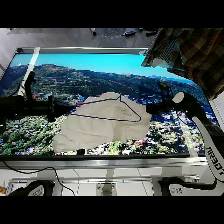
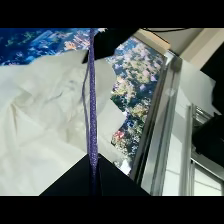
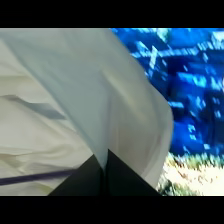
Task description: Fold the clothes and pants, and hang the long-sleeved shirts on hangers.
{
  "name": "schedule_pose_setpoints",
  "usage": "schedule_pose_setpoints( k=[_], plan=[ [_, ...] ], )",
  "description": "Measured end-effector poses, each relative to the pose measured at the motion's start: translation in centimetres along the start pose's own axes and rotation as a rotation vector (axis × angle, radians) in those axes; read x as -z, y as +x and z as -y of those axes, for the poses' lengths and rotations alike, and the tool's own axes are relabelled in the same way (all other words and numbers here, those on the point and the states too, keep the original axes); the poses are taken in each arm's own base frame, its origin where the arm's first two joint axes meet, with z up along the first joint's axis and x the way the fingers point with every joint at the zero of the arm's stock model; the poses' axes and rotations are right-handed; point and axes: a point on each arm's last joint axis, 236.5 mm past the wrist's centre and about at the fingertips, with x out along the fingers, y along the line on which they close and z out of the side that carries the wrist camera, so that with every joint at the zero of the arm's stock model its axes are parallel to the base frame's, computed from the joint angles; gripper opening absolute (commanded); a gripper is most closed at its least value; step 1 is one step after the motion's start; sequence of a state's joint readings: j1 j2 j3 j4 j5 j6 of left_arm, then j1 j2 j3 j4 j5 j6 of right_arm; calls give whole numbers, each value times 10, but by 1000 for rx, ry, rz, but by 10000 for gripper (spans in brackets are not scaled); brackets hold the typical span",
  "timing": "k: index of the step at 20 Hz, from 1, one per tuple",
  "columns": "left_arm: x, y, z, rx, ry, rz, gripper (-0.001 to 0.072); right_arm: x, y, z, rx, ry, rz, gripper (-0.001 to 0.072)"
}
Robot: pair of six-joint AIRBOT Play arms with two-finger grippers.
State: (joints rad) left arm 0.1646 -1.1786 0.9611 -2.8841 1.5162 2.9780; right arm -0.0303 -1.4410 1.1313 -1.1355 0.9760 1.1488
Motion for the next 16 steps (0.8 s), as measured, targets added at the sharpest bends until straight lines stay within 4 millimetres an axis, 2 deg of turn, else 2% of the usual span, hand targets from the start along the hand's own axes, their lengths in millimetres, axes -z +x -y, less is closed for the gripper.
schedule_pose_setpoints(
  k=[4, 7, 10, 12, 16],
  plan=[
    [13, 7, -3, 96, -80, 8, 31, -55, -40, -49, -54, -228, 144, 21],
    [14, 9, -11, 116, -118, 33, 31, -97, -87, -98, -113, -387, 274, 21],
    [6, 7, 0, 191, -104, 45, 31, -129, -138, -145, -166, -519, 399, 21],
    [-4, 6, 9, 231, -73, 50, 31, -142, -169, -174, -202, -584, 472, 21],
    [-23, 12, 32, 301, 15, 36, 32, -146, -213, -224, -282, -691, 547, 21]
  ],
)
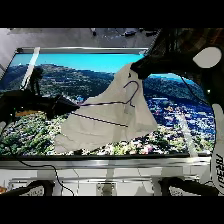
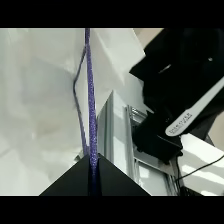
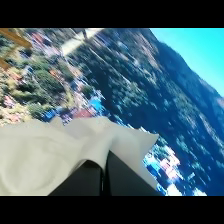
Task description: Fold the clothes and pants, and hang the long-sleeved shirts on hangers.
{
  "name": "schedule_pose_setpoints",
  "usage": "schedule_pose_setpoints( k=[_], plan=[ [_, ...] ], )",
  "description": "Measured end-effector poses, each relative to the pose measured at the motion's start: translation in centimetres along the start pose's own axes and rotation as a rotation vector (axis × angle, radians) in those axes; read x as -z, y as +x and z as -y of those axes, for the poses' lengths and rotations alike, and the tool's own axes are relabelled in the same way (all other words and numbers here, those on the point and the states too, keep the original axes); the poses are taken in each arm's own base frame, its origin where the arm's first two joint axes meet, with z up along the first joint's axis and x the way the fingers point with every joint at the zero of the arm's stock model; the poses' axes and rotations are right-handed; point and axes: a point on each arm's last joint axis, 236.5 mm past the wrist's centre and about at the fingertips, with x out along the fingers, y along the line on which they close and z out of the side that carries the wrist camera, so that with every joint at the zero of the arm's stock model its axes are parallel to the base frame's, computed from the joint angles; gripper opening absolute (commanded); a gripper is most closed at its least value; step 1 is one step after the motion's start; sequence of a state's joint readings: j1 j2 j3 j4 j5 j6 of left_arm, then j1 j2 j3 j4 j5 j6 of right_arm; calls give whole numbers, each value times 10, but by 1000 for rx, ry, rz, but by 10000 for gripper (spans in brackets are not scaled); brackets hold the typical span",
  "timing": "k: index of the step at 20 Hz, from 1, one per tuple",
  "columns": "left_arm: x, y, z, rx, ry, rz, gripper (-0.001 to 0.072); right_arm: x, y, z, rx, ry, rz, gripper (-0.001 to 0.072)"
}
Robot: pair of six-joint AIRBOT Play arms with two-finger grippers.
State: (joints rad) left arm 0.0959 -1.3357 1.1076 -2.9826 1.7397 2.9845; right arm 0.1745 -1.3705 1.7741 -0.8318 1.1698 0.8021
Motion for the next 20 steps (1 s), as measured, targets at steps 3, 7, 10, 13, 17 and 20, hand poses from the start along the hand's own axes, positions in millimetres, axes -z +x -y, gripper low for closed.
schedule_pose_setpoints(
  k=[3, 7, 10, 13, 17, 20],
  plan=[
    [-15, 13, 15, 33, 76, -28, 32, -30, -11, -27, -58, -48, 55, 21],
    [-41, 21, 2, -83, 164, -15, 32, -68, -32, -70, -148, -126, 129, 21],
    [-53, 21, -6, -143, 190, 1, 31, -93, -50, -94, -175, -184, 187, 21],
    [-59, 20, -15, -188, 199, 11, 32, -105, -61, -109, -199, -203, 219, 21],
    [-66, 20, -29, -259, 206, 29, 31, -104, -63, -149, -332, -197, 216, 21],
    [-68, 28, -30, -262, 211, 29, 32, -95, -52, -190, -444, -209, 186, 22]
  ],
)
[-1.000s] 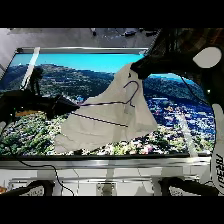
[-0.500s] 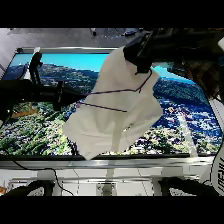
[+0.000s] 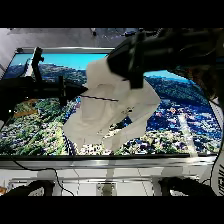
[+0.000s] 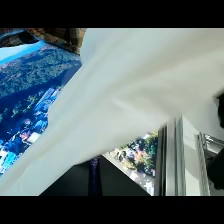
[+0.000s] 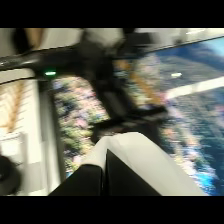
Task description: Fold the clothes and pants, and hang the long-sleeved shirts on hangers.
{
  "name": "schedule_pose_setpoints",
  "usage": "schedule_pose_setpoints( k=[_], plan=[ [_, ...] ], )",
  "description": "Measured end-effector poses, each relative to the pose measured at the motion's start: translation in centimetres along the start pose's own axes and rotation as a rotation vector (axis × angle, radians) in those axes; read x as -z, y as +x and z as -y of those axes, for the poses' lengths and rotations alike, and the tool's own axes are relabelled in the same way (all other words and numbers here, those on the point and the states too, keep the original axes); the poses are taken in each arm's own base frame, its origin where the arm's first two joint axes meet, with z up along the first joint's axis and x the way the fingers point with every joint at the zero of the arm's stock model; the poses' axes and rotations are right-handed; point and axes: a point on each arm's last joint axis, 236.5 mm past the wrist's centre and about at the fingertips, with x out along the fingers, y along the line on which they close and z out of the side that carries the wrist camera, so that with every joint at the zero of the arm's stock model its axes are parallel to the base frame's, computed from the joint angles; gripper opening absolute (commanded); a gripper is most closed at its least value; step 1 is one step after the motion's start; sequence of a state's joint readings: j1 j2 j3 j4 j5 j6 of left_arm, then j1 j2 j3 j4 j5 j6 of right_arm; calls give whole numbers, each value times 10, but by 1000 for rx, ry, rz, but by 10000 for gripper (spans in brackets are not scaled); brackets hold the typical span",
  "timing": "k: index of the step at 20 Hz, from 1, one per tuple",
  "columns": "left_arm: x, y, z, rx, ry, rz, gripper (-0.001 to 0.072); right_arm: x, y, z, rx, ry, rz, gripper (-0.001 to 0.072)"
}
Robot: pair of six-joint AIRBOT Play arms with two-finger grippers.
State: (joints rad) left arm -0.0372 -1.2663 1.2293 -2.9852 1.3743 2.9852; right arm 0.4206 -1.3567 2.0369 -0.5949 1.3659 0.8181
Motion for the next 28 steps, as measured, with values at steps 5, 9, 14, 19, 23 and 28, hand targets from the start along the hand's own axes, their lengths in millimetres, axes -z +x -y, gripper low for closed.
schedule_pose_setpoints(
  k=[5, 9, 14, 19, 23, 28],
  plan=[
    [-1, 12, 4, 4, 7, -3, 32, 8, 44, -41, -86, -50, -55, 62],
    [-1, 11, 1, -9, 6, -2, 32, 25, 53, -35, -25, -105, -138, 464],
    [-1, 3, -8, -36, 2, 3, 32, 23, 8, 6, 229, -294, -230, 463],
    [-1, -3, -7, -30, -1, 3, 32, 46, -116, 86, 595, -321, -405, 460],
    [-1, -5, 0, -7, 4, 1, 32, 139, -161, 125, 570, -81, -542, 458],
    [-13, -9, 15, 7, 43, 7, 32, 226, -149, 150, 395, 157, -490, 458]
  ],
)
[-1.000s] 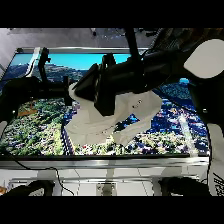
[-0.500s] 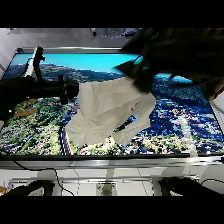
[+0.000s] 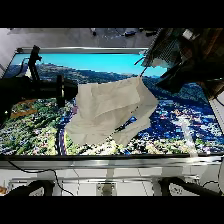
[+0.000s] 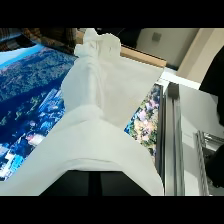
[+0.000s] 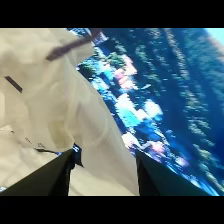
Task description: Fold the clothes and pants, and hang the long-sleeved shirts on hangers.
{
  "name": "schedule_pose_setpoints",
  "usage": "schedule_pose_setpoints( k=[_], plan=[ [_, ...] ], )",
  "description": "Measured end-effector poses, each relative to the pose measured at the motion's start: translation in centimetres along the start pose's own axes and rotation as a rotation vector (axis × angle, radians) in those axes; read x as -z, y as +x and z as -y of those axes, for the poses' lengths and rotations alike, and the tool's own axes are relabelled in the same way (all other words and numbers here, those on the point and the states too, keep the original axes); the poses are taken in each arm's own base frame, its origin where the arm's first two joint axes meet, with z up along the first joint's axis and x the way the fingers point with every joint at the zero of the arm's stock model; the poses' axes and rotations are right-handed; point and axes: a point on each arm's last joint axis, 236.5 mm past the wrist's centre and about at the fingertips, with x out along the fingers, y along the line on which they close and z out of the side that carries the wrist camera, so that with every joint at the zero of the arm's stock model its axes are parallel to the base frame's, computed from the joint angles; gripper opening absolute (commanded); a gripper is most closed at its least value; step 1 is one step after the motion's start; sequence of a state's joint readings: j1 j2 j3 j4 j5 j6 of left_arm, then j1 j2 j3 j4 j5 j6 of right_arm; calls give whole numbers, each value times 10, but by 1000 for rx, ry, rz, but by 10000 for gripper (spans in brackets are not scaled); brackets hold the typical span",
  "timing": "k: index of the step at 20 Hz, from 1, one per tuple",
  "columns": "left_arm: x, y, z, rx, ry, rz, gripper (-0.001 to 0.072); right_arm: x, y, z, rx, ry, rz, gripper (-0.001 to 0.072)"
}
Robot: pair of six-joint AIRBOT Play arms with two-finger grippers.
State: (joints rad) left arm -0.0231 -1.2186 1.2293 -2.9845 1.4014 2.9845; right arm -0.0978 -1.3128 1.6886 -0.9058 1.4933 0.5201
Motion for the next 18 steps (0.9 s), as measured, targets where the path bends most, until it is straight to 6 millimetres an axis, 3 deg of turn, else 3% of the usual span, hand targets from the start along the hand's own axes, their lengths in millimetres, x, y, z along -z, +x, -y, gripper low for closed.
schedule_pose_setpoints(
  k=[2, 6, 7, 8, 9, 15, 16, 18],
  plan=[
    [-5, -2, 6, 2, 18, 3, 32, 3, 20, 0, -71, 17, 36, 458],
    [-11, -4, 12, 1, 37, 6, 32, -14, 43, -17, -174, -34, 127, 422],
    [-12, -4, 13, 1, 39, 6, 32, -20, 46, -21, -185, -52, 146, 346],
    [-12, -4, 13, 0, 40, 7, 33, -25, 50, -25, -196, -66, 158, 217],
    [-12, -4, 13, 0, 42, 7, 33, -29, 54, -28, -201, -82, 167, 27],
    [-13, -6, 11, -9, 43, 8, 60, -42, 62, -43, -219, -113, 179, 21],
    [-13, -8, 10, -16, 43, 9, 203, -43, 60, -44, -214, -112, 179, 21],
    [-13, -14, 4, -34, 40, 10, 595, -49, 55, -46, -207, -101, 186, 21]
  ],
)
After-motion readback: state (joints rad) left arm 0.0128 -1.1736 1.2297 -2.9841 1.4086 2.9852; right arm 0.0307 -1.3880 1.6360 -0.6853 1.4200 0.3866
